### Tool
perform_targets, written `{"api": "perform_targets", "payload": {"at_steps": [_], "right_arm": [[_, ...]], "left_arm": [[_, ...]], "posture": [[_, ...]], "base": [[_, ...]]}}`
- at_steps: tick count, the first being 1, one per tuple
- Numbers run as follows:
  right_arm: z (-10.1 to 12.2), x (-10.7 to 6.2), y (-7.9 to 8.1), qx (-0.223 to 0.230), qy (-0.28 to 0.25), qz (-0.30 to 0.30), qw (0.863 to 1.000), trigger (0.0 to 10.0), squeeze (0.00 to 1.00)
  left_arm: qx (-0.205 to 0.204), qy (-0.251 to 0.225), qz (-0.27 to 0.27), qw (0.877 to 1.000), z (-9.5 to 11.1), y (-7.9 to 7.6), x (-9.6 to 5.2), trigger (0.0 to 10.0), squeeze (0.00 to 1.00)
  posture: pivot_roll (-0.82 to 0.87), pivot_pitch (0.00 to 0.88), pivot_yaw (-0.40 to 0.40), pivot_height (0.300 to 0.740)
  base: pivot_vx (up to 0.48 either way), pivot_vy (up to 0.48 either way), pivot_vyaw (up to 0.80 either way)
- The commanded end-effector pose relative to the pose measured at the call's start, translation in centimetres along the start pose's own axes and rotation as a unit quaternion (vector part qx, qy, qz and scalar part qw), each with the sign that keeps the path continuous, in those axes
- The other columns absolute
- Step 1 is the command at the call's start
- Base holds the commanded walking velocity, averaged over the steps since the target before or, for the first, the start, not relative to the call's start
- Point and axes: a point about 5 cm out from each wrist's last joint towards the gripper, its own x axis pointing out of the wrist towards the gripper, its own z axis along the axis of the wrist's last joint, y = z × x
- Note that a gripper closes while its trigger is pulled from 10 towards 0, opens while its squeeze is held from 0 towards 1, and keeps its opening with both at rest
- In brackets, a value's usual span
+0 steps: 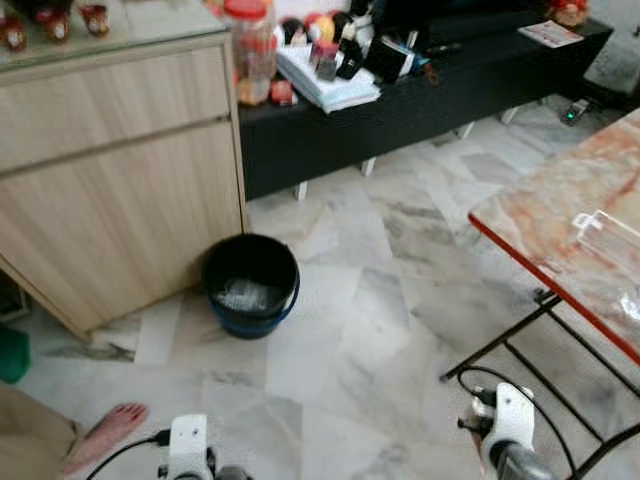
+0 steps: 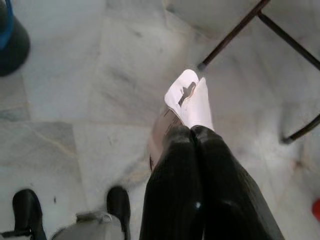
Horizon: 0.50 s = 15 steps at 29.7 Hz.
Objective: Picking trash to rubbish bin
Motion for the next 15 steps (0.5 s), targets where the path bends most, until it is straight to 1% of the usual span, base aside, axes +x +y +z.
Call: {"api": "perform_targets", "payload": {"at_steps": [1,4,11,12,14,15], "right_arm": [[-0.63,-0.29,-1.13,-0.009,0.007,-0.011,1.000,10.0,0.00],[-0.77,-0.29,-1.12,-0.002,0.012,-0.013,1.000,10.0,0.00],[-0.83,-0.28,-0.93,0.011,0.010,-0.010,1.000,10.0,0.00],[-0.83,-0.28,-0.91,0.010,0.010,-0.009,1.000,10.0,0.00],[-0.72,-0.27,-0.94,-0.008,0.009,-0.009,1.000,10.0,0.00],[-0.72,-0.27,-0.94,-0.008,0.009,-0.009,1.000,10.0,0.00]], "left_arm": [[0.003,0.018,-0.013,1.000,-0.86,-0.98,-0.31,10.0,0.00],[0.004,0.019,-0.013,1.000,-0.90,-0.94,-0.32,10.0,0.00],[0.006,0.019,-0.015,1.000,-0.92,-0.95,-0.32,10.0,0.00],[0.006,0.019,-0.015,1.000,-0.91,-0.95,-0.32,10.0,0.00],[0.007,0.019,-0.015,1.000,-0.86,-0.96,-0.30,10.0,0.00],[0.007,0.019,-0.015,1.000,-0.86,-0.96,-0.30,10.0,0.00]], "posture": [[0.06,0.199,-0.146,0.740],[0.06,0.194,-0.146,0.740],[0.07,0.185,-0.143,0.740],[0.07,0.185,-0.143,0.740],[0.07,0.185,-0.143,0.740],[0.07,0.185,-0.143,0.740]], "base": [[0.322,0.000,0.80],[0.322,0.000,0.76],[0.325,0.000,0.00],[0.322,0.000,0.00],[0.322,0.000,0.00],[0.322,0.000,0.00]]}}
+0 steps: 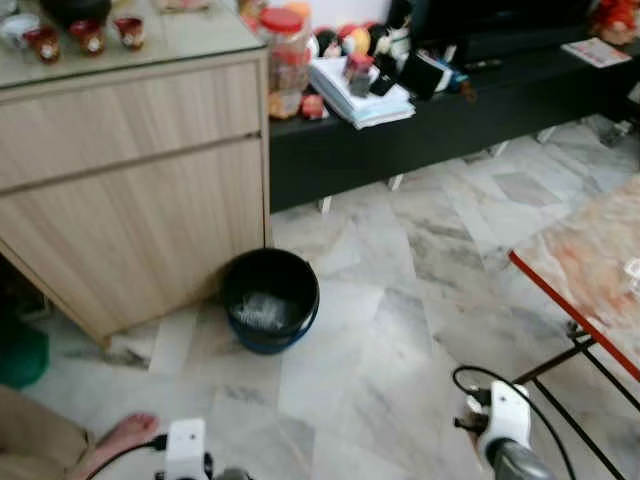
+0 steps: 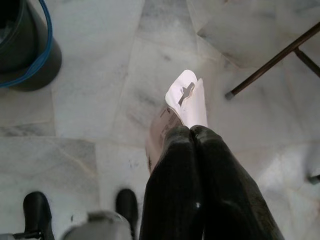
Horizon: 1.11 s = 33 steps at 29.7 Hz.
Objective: Picking trash to rubbish bin
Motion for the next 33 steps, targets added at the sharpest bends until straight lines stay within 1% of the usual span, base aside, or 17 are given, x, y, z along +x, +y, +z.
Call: {"api": "perform_targets", "payload": {"at_steps": [1,5,8,13,15,21,23,29,33], "right_arm": [[-0.63,-0.33,-1.37,-0.011,0.008,-0.017,1.000,10.0,0.00],[-0.61,-0.33,-1.36,-0.010,0.007,-0.015,1.000,10.0,0.00],[-0.69,-0.34,-1.40,0.002,0.008,-0.018,1.000,10.0,0.00],[-0.56,-0.32,-1.38,-0.010,0.006,-0.016,1.000,10.0,0.00],[-0.39,-0.29,-1.26,-0.019,0.002,-0.010,1.000,10.0,0.00],[-0.36,-0.27,-1.22,-0.014,0.002,-0.011,1.000,10.0,0.00],[-0.44,-0.27,-1.19,-0.002,0.004,-0.013,1.000,10.0,0.00],[-0.39,-0.27,-1.21,-0.013,0.004,-0.013,1.000,10.0,0.00],[-0.41,-0.28,-1.27,-0.010,0.004,-0.014,1.000,10.0,0.00]], "left_arm": [[0.005,0.019,-0.015,1.000,-0.90,-1.11,-0.33,10.0,0.00],[0.005,0.019,-0.016,1.000,-0.90,-1.12,-0.33,10.0,0.00],[0.006,0.019,-0.016,1.000,-0.90,-1.15,-0.33,10.0,0.00],[0.006,0.019,-0.017,1.000,-0.87,-1.16,-0.32,10.0,0.00],[0.004,0.018,-0.016,1.000,-0.81,-1.20,-0.31,10.0,0.00],[0.001,0.018,-0.015,1.000,-0.74,-1.24,-0.29,10.0,0.00],[0.000,0.018,-0.015,1.000,-0.74,-1.23,-0.29,10.0,0.00],[-0.001,0.019,-0.012,1.000,-0.80,-1.13,-0.30,10.0,0.00],[-0.001,0.020,-0.011,1.000,-0.86,-1.07,-0.31,10.0,0.00]], "posture": [[0.07,0.179,-0.142,0.740],[0.07,0.179,-0.142,0.740],[0.07,0.168,-0.142,0.740],[0.07,0.176,-0.148,0.740],[0.07,0.186,-0.154,0.740],[0.08,0.194,-0.154,0.740],[0.08,0.195,-0.155,0.740],[0.08,0.200,-0.153,0.740],[0.08,0.200,-0.153,0.740]], "base": [[0.330,0.000,0.00],[0.330,0.000,0.00],[0.326,0.000,0.37],[0.326,0.000,0.00],[0.324,0.000,0.80],[0.327,0.000,0.80],[0.324,0.000,0.00],[0.327,0.000,0.00],[0.327,0.000,0.00]]}}
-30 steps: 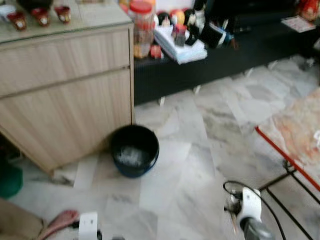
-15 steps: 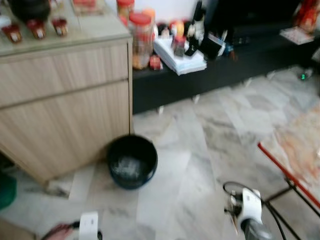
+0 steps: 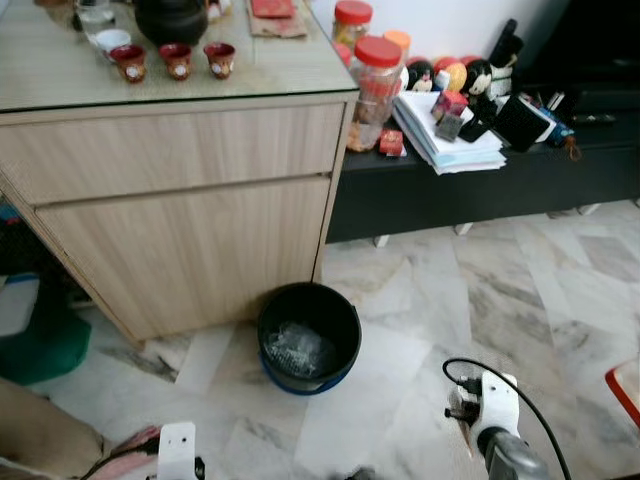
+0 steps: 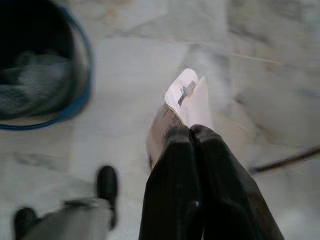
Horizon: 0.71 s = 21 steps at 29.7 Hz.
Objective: Picking trash to rubbish bin
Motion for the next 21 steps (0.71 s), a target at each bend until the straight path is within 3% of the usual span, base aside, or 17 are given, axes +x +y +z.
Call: {"api": "perform_targets", "payload": {"at_steps": [1,10,16,21], "right_arm": [[-0.10,-0.04,-0.20,0.005,0.002,-0.005,1.000,10.0,0.00],[-0.17,-0.05,-0.37,0.018,0.005,-0.010,1.000,10.0,0.00],[-0.12,-0.05,-0.35,0.025,0.003,-0.008,1.000,10.0,0.00],[-0.02,-0.04,-0.42,0.021,0.000,-0.012,1.000,10.0,0.00]], "left_arm": [[0.005,0.021,0.002,1.000,-1.15,0.13,-0.30,10.0,0.00],[0.003,0.023,0.001,1.000,-1.29,0.03,-0.36,10.0,0.00],[0.004,0.023,0.000,1.000,-1.29,0.00,-0.36,10.0,0.00],[0.004,0.022,0.000,1.000,-1.26,0.01,-0.35,10.0,0.00]], "posture": [[0.08,0.200,-0.153,0.740],[0.07,0.212,-0.155,0.740],[0.07,0.213,-0.155,0.740],[0.07,0.212,-0.155,0.740]], "base": [[0.326,0.000,0.00],[0.326,0.000,0.00],[0.326,0.000,-0.70],[0.327,0.000,0.00]]}}
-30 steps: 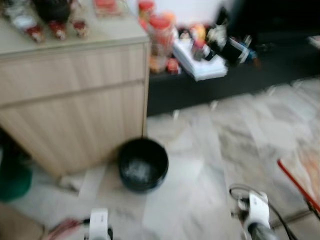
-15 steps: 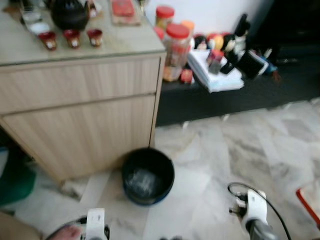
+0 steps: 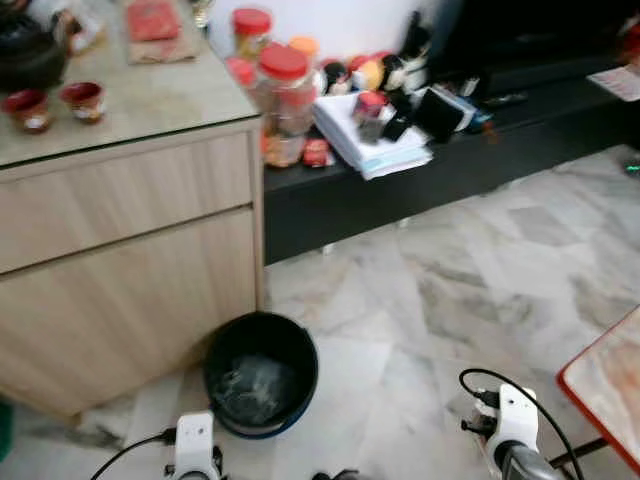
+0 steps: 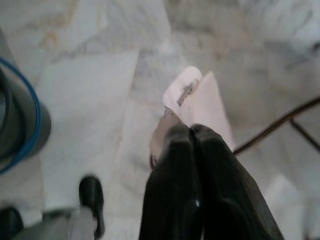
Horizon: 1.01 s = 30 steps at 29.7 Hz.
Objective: Picking trash to rubbish bin
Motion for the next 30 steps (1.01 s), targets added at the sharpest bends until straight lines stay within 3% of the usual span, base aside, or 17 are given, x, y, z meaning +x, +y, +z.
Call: {"api": "perform_targets", "payload": {"at_steps": [1,4,14,21,26,30], "right_arm": [[-0.2,0.0,0.1,0.006,0.004,0.000,1.000,10.0,0.00],[-0.2,0.0,0.1,-0.001,0.004,0.001,1.000,10.0,0.00],[-0.2,0.0,0.2,-0.012,0.004,0.011,1.000,10.0,0.00],[0.3,0.1,0.1,-0.002,-0.002,0.008,1.000,10.0,0.00],[1.7,0.3,0.1,0.002,-0.023,0.010,1.000,10.0,0.00],[4.3,0.6,1.1,0.003,-0.060,0.043,0.997,10.0,0.00]], "left_arm": [[0.008,0.042,0.011,0.999,-2.3,0.9,-0.6,10.0,0.00],[0.008,0.042,0.011,0.999,-2.3,0.9,-0.6,10.0,0.00],[0.007,0.040,0.011,0.999,-2.2,0.8,-0.6,10.0,0.00],[0.004,0.040,0.010,0.999,-2.3,0.7,-0.7,10.0,0.00],[0.004,0.043,0.009,0.999,-2.4,0.6,-0.7,10.0,0.00],[0.009,0.043,0.007,0.999,-2.4,0.7,-0.7,10.0,0.00]], "posture": [[0.07,0.212,-0.155,0.740],[0.07,0.211,-0.155,0.740],[0.07,0.211,-0.155,0.740],[0.07,0.211,-0.159,0.740],[0.07,0.214,-0.159,0.740],[0.07,0.215,-0.158,0.740]], "base": [[0.330,0.000,0.00],[0.329,0.000,0.00],[0.326,0.000,0.80],[0.000,0.000,0.57],[0.000,0.000,0.00],[0.000,0.000,0.00]]}}
